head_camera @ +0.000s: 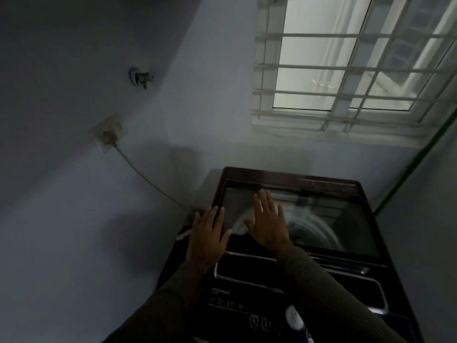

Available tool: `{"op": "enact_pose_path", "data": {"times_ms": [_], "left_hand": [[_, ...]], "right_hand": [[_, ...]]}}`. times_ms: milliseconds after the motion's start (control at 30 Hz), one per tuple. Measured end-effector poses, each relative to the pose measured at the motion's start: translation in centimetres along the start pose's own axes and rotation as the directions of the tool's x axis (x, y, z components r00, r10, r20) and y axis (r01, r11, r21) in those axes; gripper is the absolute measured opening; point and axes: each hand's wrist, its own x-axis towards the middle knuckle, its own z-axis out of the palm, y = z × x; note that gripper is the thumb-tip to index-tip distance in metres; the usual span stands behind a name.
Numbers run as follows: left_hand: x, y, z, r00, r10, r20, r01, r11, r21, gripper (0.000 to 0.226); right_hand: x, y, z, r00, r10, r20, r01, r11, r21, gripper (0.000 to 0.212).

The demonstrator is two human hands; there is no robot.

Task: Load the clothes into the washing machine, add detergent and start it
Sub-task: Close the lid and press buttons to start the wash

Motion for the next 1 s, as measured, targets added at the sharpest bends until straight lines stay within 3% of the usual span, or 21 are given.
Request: {"op": "enact_pose_path", "data": {"times_ms": [367,633,767,1000], "left_hand": [[-9.2,4.6,-0.2,0.985,-0.131,0.114,0.139,0.988,-0.07,0.062],[-14.3,4.1,0.5,0.975,-0.114,0.189,0.129,0.989,-0.069,0.07],[-15.2,2.7,0.7,0.973,-0.025,0.23,0.033,0.999,-0.03,0.077],[-15.2,2.4,0.4,0.972,0.008,0.236,0.011,0.997,-0.079,0.089]], "right_hand": [[-11.8,2.3,0.8,0.997,0.001,0.075,-0.001,1.0,-0.004,0.076],[-18.1,0.7,1.5,1.0,0.001,-0.007,-0.001,0.999,0.04,0.069],[-22.0,-0.6,3.5,0.994,-0.028,-0.102,0.027,1.0,-0.011,0.06],[-26.6,-3.2,5.4,0.996,0.048,-0.079,-0.051,0.998,-0.042,0.05]]}}
